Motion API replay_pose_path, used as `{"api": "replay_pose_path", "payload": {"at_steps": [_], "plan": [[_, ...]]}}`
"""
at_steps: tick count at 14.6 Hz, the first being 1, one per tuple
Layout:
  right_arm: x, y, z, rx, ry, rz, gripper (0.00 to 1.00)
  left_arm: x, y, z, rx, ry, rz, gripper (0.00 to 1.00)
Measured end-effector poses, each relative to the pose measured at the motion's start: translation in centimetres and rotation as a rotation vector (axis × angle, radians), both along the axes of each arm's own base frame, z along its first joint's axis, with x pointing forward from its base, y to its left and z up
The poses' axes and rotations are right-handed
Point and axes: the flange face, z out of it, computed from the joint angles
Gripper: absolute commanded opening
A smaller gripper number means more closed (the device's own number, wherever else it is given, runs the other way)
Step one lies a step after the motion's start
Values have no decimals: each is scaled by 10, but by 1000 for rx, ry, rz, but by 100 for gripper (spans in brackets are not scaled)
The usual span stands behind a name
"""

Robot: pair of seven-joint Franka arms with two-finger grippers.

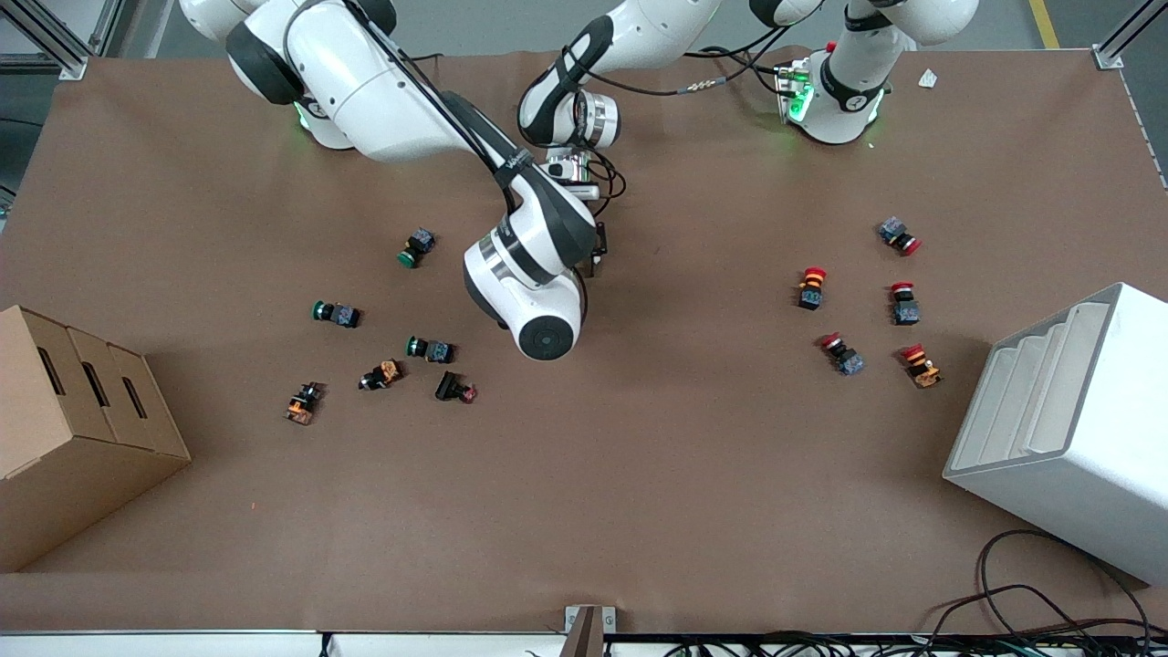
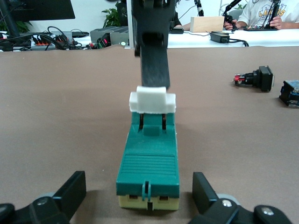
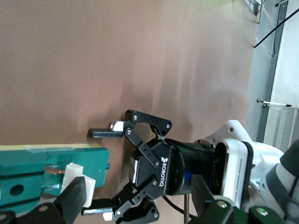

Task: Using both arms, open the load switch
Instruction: 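Press the white lever down with the right gripper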

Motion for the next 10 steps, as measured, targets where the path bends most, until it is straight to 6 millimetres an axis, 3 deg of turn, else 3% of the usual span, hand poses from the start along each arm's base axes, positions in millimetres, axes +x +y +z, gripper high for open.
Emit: {"api": "replay_pose_path", "payload": {"at_steps": [5, 10], "plan": [[-8, -2, -23, -19, -6, -5, 100, 1, 0, -1, 8, -9, -10, 100], [-13, 2, -28, -18, -18, 0, 100, 6, -3, -2, 36, -14, -19, 100]]}}
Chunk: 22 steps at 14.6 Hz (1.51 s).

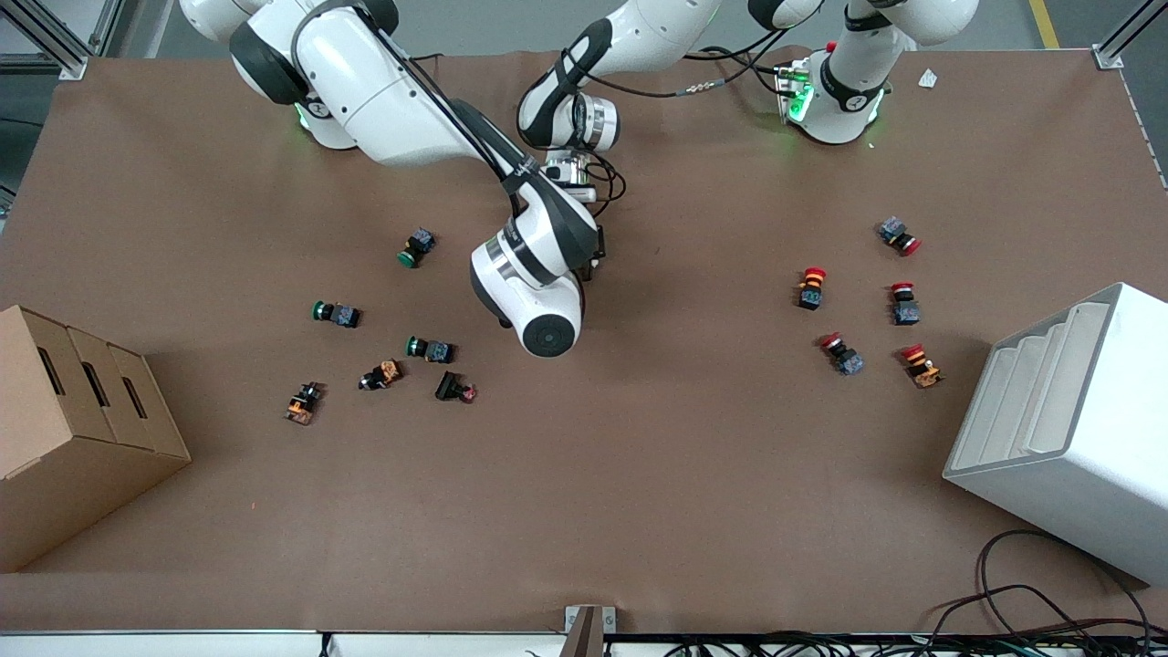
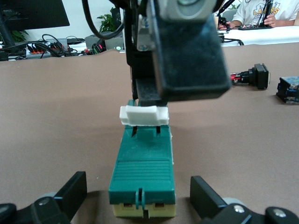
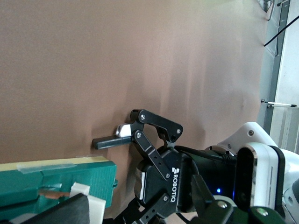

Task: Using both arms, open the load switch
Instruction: 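Press the white lever down with the right gripper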

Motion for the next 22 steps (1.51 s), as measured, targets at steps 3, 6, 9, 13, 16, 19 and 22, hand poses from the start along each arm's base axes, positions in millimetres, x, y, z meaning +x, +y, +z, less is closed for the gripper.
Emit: {"api": "replay_pose_path", "payload": {"at_steps": [3, 6, 9, 13, 16, 19, 22], "plan": [[-2, 11, -1, 18, -41, 0, 100, 1, 0, 0, 0, -1, 1, 100], [-4, 18, -2, 32, -71, -2, 100, 1, 0, 0, 0, -1, 1, 100], [-3, 18, -3, 34, -82, -6, 100, 1, -1, 0, 0, -1, 1, 99], [4, 13, -2, 15, -114, 17, 100, 1, -1, 0, -1, 0, 1, 99], [6, 10, -2, 23, -117, 36, 100, 1, -1, 0, -2, 0, 0, 99], [6, 10, -2, 29, -117, 45, 100, 2, -5, 3, 55, 6, -6, 99], [9, 10, 7, 36, -135, 49, 100, 5, -13, 12, 89, 24, 12, 99]]}}
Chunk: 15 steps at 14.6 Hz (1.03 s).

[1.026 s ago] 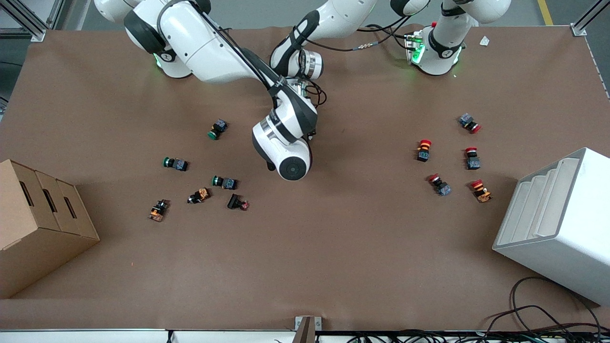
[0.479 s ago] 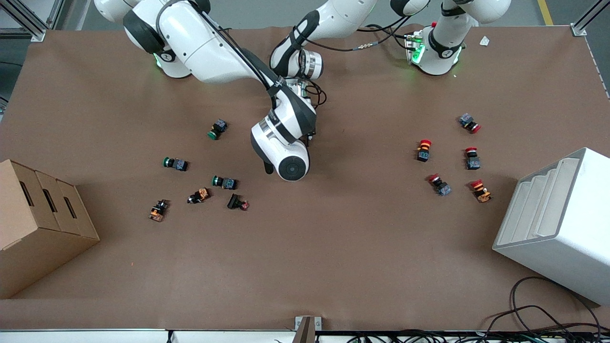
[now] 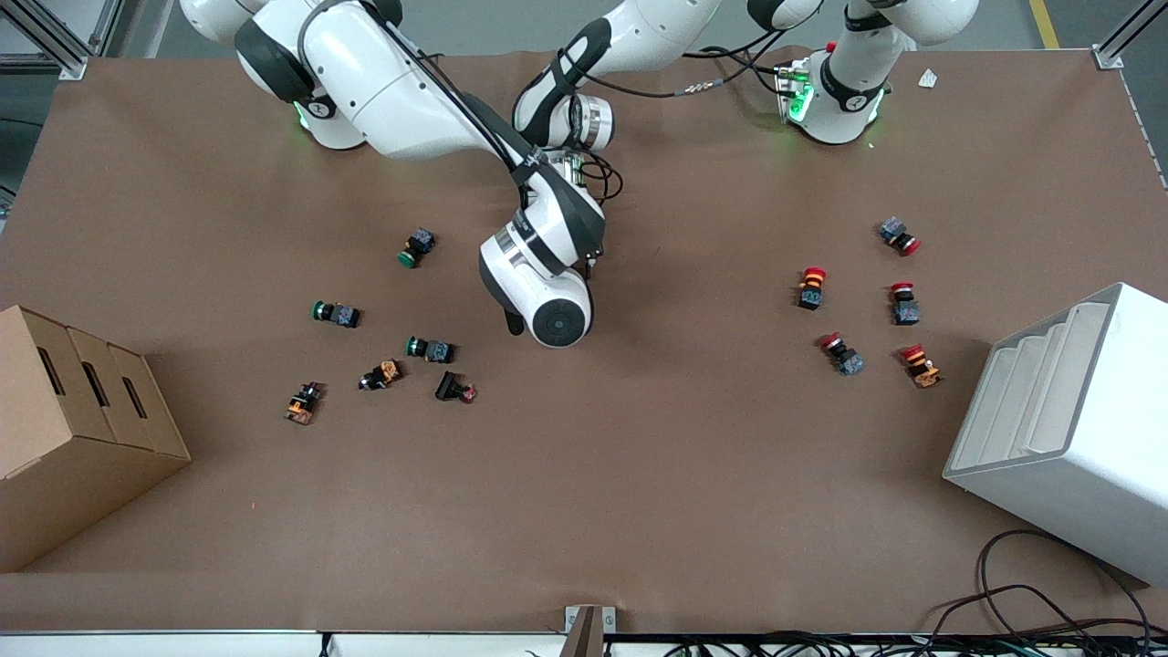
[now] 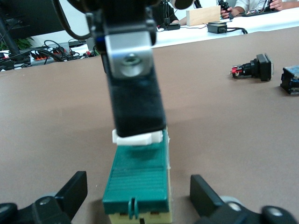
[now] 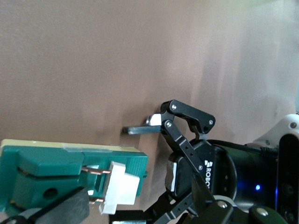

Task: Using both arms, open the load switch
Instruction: 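Press the white lever down with the right gripper, then lift the right gripper up off the white lever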

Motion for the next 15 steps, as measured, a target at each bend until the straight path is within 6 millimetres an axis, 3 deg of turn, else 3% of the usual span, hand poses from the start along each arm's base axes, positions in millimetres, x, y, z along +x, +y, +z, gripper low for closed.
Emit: {"api": "replay_pose_path", "payload": {"at_steps": [5, 8, 10, 15], "plan": [[33, -9, 36, 12, -160, 2, 100, 1, -1, 1, 2, 6, 1, 99], [64, -34, 67, 56, -234, 60, 100, 3, -4, 4, -9, 14, 1, 99], [91, -66, 105, 124, -280, 135, 100, 6, -12, 16, -43, 45, 19, 99], [143, -175, 187, 223, -380, 380, 100, 21, -37, 68, -31, 131, 72, 99]]}}
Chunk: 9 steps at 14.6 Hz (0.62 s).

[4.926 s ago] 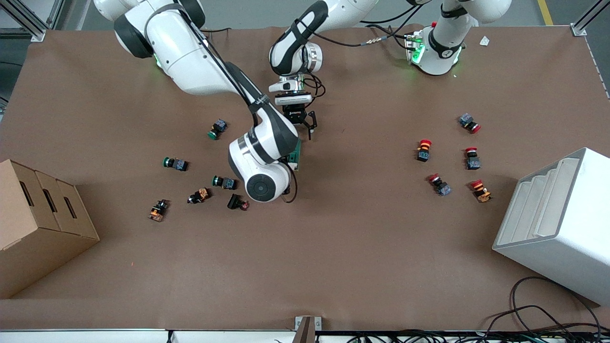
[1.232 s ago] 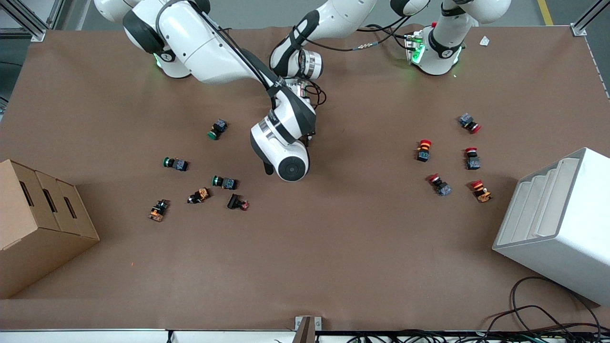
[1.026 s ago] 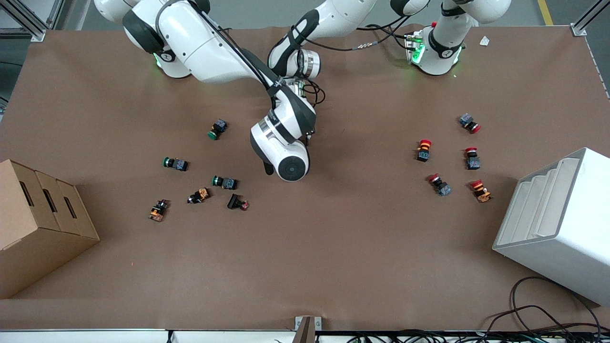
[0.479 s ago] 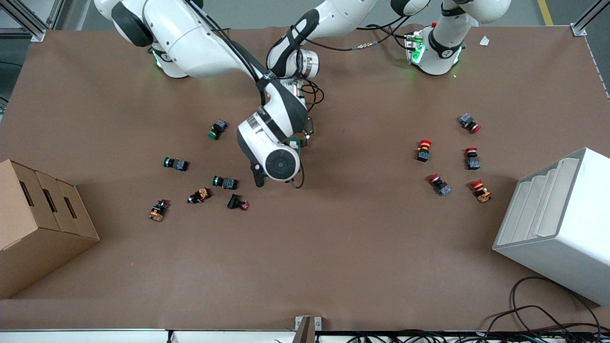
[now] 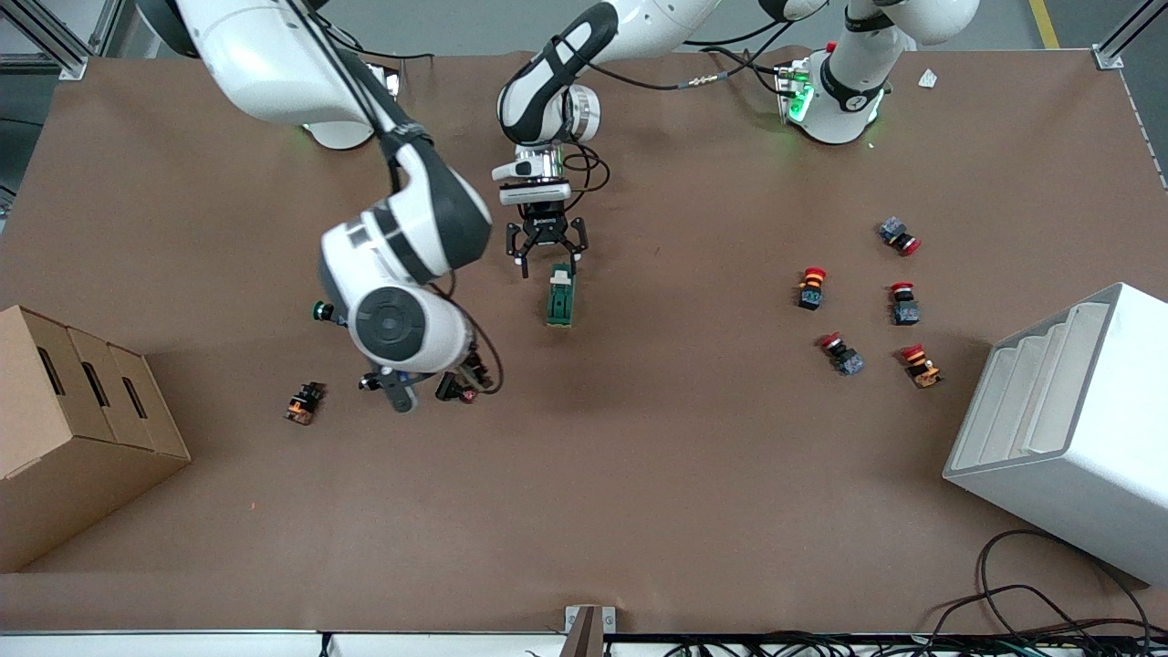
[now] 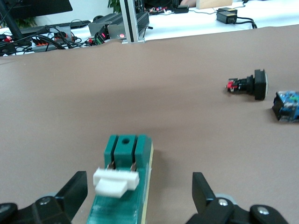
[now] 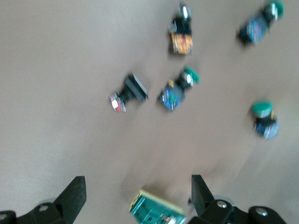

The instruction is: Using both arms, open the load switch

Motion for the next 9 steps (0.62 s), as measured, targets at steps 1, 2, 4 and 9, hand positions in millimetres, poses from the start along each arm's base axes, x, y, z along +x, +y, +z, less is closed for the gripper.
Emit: {"api": "replay_pose_path", "payload": {"at_steps": [1, 2, 4, 9], "plan": [[6, -25, 14, 23, -13, 63, 100, 7, -4, 11, 0, 13, 9, 99], [12, -52, 28, 46, -28, 131, 100, 14, -7, 21, -2, 28, 19, 99], [19, -110, 57, 86, -60, 284, 100, 34, -15, 47, -15, 68, 48, 99], [20, -257, 112, 145, -131, 680, 100, 108, -17, 157, -55, 237, 113, 100]]}}
